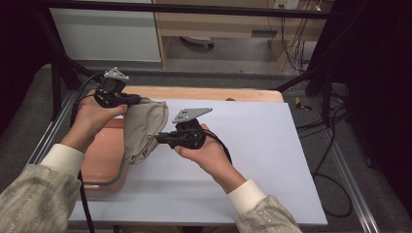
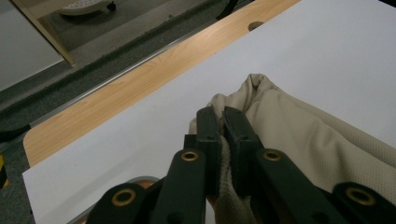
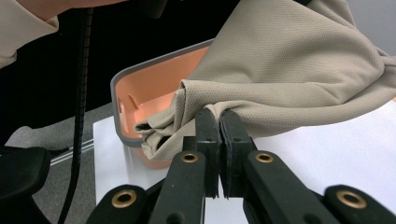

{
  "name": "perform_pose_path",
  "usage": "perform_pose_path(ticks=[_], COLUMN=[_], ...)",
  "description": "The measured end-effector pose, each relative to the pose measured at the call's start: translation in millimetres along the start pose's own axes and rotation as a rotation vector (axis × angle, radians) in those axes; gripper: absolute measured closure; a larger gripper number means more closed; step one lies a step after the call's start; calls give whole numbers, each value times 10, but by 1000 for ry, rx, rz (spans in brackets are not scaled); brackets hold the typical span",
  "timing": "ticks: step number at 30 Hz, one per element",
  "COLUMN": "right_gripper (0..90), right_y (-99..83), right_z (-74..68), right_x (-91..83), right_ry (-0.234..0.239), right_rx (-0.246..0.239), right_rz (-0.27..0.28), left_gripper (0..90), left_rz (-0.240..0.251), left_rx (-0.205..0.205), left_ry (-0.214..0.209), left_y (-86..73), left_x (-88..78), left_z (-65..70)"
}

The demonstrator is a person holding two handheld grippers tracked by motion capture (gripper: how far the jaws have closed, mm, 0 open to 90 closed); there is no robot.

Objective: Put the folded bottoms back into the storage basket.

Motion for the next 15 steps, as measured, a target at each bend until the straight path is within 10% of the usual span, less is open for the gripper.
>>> perform_pose_path(ticks=[15], right_gripper=[882], right_y=[126], right_z=[-90], right_x=[236], right_ry=[17], right_rx=[-28], right_rz=[9], left_gripper=[856], left_rz=[11], left_rx=[-32], left_ry=[29], left_y=[-104], left_x=[-132], left_z=[-189])
Point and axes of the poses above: each handheld gripper's, and its own axes: x roughly forward along the jaws, y roughly out of its top, z roughly to its right, the point moved 1 cm from there along x, roughly forward along the jaws, and after that the axes turned 3 degrees about -y, right-handed, at the moved point
